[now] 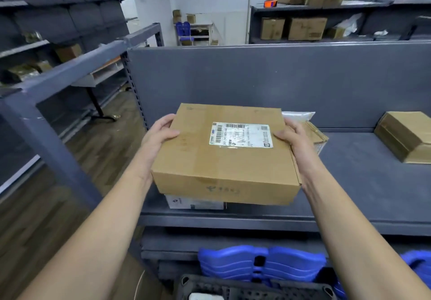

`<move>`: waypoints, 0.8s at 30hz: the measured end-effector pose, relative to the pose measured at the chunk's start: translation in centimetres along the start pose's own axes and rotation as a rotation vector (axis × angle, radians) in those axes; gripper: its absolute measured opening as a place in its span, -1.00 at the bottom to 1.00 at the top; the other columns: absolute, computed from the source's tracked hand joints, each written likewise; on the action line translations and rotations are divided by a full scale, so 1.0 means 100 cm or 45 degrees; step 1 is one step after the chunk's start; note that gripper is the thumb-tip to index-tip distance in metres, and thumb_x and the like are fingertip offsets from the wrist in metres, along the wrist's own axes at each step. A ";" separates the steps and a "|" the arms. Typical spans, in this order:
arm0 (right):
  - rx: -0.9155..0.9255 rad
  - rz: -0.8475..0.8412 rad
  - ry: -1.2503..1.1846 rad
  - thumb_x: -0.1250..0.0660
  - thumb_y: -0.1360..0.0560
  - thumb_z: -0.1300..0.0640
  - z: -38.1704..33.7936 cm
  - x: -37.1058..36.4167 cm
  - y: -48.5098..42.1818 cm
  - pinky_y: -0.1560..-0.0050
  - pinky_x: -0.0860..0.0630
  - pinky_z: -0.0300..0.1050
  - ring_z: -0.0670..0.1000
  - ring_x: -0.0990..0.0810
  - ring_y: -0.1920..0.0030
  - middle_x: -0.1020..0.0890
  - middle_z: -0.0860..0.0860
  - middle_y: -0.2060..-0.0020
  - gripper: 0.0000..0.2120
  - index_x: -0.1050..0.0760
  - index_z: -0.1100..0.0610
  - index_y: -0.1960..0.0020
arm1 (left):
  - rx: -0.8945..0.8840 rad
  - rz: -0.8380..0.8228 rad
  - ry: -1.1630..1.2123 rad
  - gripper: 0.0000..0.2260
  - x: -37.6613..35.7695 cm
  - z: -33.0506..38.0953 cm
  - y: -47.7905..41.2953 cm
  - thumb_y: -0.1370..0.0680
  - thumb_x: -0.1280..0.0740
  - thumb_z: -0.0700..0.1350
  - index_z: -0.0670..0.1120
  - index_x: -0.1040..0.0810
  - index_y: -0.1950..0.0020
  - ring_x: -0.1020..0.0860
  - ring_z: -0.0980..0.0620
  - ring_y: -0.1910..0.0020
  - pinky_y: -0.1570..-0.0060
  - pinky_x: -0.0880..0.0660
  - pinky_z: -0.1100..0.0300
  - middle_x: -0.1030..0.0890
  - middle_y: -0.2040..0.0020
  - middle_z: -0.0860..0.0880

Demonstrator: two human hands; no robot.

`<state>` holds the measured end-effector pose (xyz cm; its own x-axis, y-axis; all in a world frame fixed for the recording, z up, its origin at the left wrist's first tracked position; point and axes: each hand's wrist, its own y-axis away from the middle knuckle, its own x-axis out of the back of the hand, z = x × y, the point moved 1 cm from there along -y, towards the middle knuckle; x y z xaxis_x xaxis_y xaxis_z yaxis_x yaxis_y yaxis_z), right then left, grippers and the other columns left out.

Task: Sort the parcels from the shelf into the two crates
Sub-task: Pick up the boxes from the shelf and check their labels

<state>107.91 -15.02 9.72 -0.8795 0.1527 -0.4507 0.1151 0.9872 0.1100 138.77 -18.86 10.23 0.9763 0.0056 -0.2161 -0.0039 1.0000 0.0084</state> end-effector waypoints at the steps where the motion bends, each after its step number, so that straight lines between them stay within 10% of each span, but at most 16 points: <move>1: 0.056 0.043 -0.020 -0.28 -0.61 0.30 0.000 0.002 0.003 0.24 -0.67 -0.03 0.09 -0.73 0.05 -0.67 0.17 -0.24 -0.59 -0.46 0.10 -0.44 | -0.031 0.023 0.031 -0.58 0.001 -0.004 0.002 -0.40 -0.41 -0.18 -0.02 -0.61 -0.26 -0.69 0.01 -0.07 -0.02 -0.57 0.07 -0.68 -0.25 0.00; 11: 0.137 0.064 -0.067 -0.21 -0.59 0.40 0.003 0.008 0.031 0.22 -0.68 -0.02 0.10 -0.75 0.04 -0.74 0.11 -0.14 -0.53 -0.54 0.03 -0.38 | -0.113 0.052 -0.026 -0.61 -0.005 -0.007 0.033 -0.61 -0.26 -0.34 0.03 -0.59 -0.34 -0.68 -0.01 -0.15 0.05 -0.62 0.18 -0.72 -0.19 0.06; 17: 0.193 0.348 -0.056 -0.33 -0.55 0.39 0.019 0.017 0.047 0.15 -0.68 -0.12 0.07 -0.68 -0.19 -0.53 0.05 -0.42 -0.36 -0.32 0.07 -0.59 | 0.333 -0.326 0.113 -0.54 0.014 -0.021 0.066 -0.64 -0.25 -0.03 0.23 -0.39 -0.54 -0.64 -0.09 -0.28 -0.13 -0.58 -0.12 -0.60 -0.41 0.01; 20: 0.334 0.420 -0.103 -0.33 -0.54 0.37 0.033 0.011 0.063 -0.13 -0.65 -0.02 -0.11 -0.68 -0.18 -0.51 -0.04 -0.40 -0.24 -0.18 -0.02 -0.64 | 0.291 -0.023 0.292 -0.56 0.010 -0.040 0.088 -0.58 -0.44 0.06 0.02 -0.49 -0.43 -0.67 -0.22 -0.19 -0.03 -0.67 -0.16 -0.56 -0.37 -0.24; 24: 0.516 0.458 0.134 -0.42 -0.42 0.20 0.070 -0.016 0.106 -0.50 -0.40 0.04 -0.13 -0.46 -0.45 -0.33 -0.07 -0.52 -0.04 0.00 -0.11 -0.68 | 0.088 0.004 0.294 -0.31 -0.049 -0.062 0.129 -0.44 -0.55 0.07 0.16 -0.36 -0.52 -0.68 -0.03 -0.14 -0.08 -0.64 -0.17 -0.67 -0.24 0.03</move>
<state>113.74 -4.52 5.39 -0.7911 0.4989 -0.3540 0.5670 0.8152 -0.1182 132.57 -5.99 5.30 0.9011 0.0182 -0.4331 0.0155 0.9971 0.0743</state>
